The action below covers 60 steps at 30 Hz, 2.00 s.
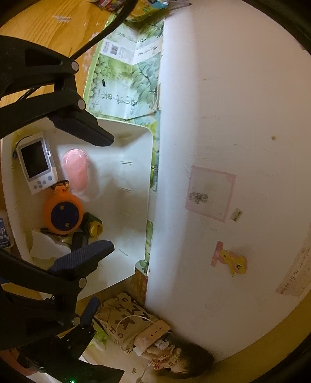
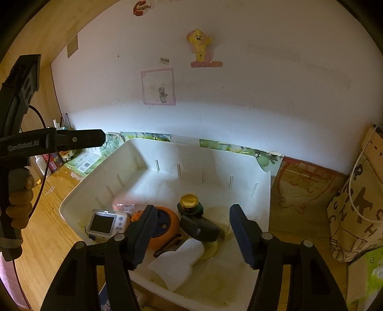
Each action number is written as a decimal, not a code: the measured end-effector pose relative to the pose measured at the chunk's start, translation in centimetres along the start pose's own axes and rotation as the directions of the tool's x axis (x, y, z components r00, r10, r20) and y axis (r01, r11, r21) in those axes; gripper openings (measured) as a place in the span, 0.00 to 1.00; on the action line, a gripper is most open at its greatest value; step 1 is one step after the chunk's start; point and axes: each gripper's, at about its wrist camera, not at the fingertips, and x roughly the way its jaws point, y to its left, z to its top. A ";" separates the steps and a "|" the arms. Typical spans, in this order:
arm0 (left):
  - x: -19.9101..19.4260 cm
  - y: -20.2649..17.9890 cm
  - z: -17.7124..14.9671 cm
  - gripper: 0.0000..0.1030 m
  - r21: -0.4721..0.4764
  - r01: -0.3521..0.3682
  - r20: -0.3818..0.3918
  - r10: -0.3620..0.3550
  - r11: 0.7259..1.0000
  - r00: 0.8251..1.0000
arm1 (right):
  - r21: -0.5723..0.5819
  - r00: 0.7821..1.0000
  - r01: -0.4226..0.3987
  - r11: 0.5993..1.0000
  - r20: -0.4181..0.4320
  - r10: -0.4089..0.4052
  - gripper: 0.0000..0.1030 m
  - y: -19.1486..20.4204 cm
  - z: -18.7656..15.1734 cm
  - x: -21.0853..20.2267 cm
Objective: Organize rigid objects
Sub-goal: 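Lower both items into the white bin and open both grippers, then withdraw both grippers from the bin back toward the desk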
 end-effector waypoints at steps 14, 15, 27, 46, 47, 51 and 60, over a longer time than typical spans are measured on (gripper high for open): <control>-6.4 0.1 0.3 0.84 0.009 0.022 0.116 -0.023 1.000 0.993 | -0.008 0.996 0.050 0.999 0.080 -0.049 0.77 1.9 0.5 -5.9; -7.0 0.2 0.2 0.84 0.007 0.024 0.125 -0.025 1.000 0.992 | -0.009 0.995 0.054 0.999 0.083 -0.053 0.77 2.0 0.5 -6.2; -11.1 1.1 -2.3 0.84 0.035 0.063 0.133 -0.067 0.997 0.989 | 0.041 0.982 0.136 0.990 0.128 -0.140 0.78 4.9 -1.7 -10.3; -13.8 0.8 -7.8 0.84 -0.012 0.063 0.040 -0.062 0.998 0.997 | 0.116 0.970 0.189 0.975 0.133 -0.203 0.79 6.6 -8.3 -13.6; -13.8 0.7 -7.9 0.84 -0.017 0.061 0.034 -0.061 0.998 0.998 | 0.121 0.970 0.188 0.975 0.131 -0.203 0.79 6.4 -8.6 -13.6; -13.7 0.1 -8.9 0.84 -0.043 0.056 -0.004 -0.056 0.998 0.998 | 0.118 0.974 0.173 0.978 0.124 -0.188 0.79 6.2 -9.7 -13.9; -12.0 -1.3 -11.3 0.84 -0.084 0.055 -0.116 -0.064 0.995 0.991 | 0.082 0.981 0.165 0.983 0.091 -0.173 0.79 6.6 -12.5 -13.6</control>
